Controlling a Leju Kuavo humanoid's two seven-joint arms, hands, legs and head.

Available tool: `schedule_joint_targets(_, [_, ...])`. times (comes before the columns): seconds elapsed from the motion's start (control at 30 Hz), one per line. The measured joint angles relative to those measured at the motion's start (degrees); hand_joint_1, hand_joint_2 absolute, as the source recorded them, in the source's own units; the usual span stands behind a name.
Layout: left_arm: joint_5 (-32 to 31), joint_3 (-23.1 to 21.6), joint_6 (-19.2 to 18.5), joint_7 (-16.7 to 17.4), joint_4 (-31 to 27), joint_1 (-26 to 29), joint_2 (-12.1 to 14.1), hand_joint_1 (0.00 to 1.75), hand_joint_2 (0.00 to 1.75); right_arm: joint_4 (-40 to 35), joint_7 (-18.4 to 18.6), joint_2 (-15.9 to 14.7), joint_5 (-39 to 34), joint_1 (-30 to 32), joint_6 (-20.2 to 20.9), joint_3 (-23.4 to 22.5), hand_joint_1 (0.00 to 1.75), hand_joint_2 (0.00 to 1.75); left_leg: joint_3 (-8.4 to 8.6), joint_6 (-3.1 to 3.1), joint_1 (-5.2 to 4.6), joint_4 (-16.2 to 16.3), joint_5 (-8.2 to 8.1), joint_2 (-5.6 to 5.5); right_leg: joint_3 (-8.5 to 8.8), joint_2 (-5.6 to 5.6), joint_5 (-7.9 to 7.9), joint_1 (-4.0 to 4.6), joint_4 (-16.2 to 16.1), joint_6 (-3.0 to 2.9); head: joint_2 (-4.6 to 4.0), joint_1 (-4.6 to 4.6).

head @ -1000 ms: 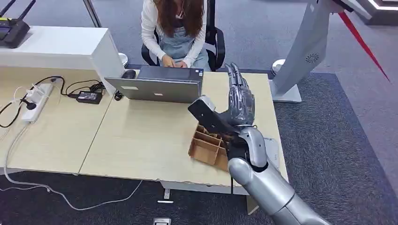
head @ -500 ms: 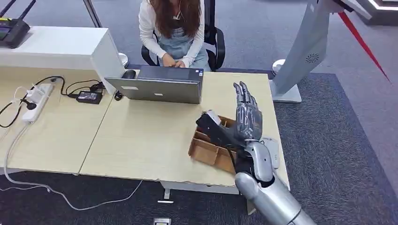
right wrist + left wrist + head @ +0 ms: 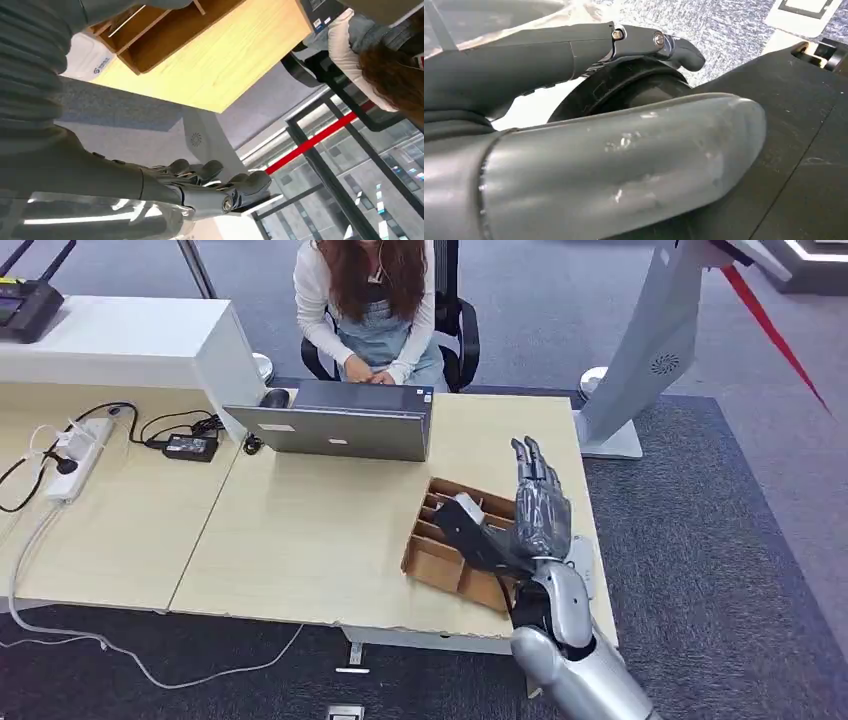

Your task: Pass the card to the sensor for recognition and then transmit it.

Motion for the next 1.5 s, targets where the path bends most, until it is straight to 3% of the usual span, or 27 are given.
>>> schedule_joint_targets(0.43, [0.57, 0.7, -0.17, 0.13, 0.02, 0.05, 0.04, 0.0, 0.0, -0.92, 1.2, -0.74, 0.31, 2.31, 1.44, -0.61, 0.07, 1.75, -0.01, 0.0, 0.0, -0.01, 0.0, 0.0, 0.0, 0.0, 0.0, 0.0, 0.0, 0.0, 0.0, 0.0])
schedule_joint_targets(0.7, [0.68, 0.9, -0.35, 0.35, 0.02, 0.04, 0.04, 0.0, 0.0, -0.83, 1.2, -0.74, 0.31, 3.42, 1.7, -0.5, 0.3, 1.75, -0.02, 0.0, 0.0, -0.01, 0.0, 0.0, 0.0, 0.0, 0.0, 0.0, 0.0, 0.0, 0.0, 0.0])
schedule_joint_targets(1.0, [0.77, 1.03, -0.35, 0.33, 0.0, 0.04, 0.04, 0.0, 0.0, 0.31, 0.63, 0.11, 0.83, 3.59, 1.55, -0.17, 0.33, 1.75, -0.03, 0.0, 0.0, -0.02, 0.0, 0.0, -0.01, 0.0, 0.0, 0.0, 0.0, 0.0, 0.0, 0.0])
schedule_joint_targets(1.13, [0.77, 1.07, -0.35, 0.35, 0.02, 0.04, 0.04, 0.0, 0.0, 1.0, 0.55, 0.39, 0.9, 3.63, 1.55, 0.0, 0.47, 1.75, -0.04, 0.0, 0.0, -0.02, 0.0, -0.01, -0.01, 0.0, 0.0, 0.0, 0.0, 0.0, 0.0, 0.0])
schedule_joint_targets(1.17, [0.77, 1.07, -0.35, 0.35, 0.02, 0.04, 0.04, 0.0, 0.0, 1.25, 0.48, 0.57, 0.92, 3.63, 1.55, 0.0, 0.59, 1.75, -0.04, 0.0, 0.0, -0.02, 0.0, 0.0, -0.01, 0.0, 0.0, 0.0, 0.0, 0.0, 0.0, 0.0])
schedule_joint_targets(1.27, [0.77, 1.07, -0.35, 0.35, 0.0, 0.04, 0.04, 0.0, 0.0, 2.08, 0.0, 1.03, 0.98, 3.62, 1.51, 0.17, 0.72, 1.75, -0.04, 0.0, 0.0, -0.02, 0.0, -0.01, -0.01, 0.0, 0.0, 0.0, 0.0, 0.0, 0.0, 0.0])
schedule_joint_targets(1.5, [0.74, 1.09, -0.35, 0.35, 0.0, 0.03, 0.04, 0.0, 0.0, 3.63, -0.35, 1.66, -0.22, 3.25, 1.44, 0.48, 0.61, 1.75, -0.05, 0.0, 0.0, -0.02, 0.0, -0.02, 0.0, -0.01, 0.0, 0.0, 0.0, 0.0, 0.0, 0.0])
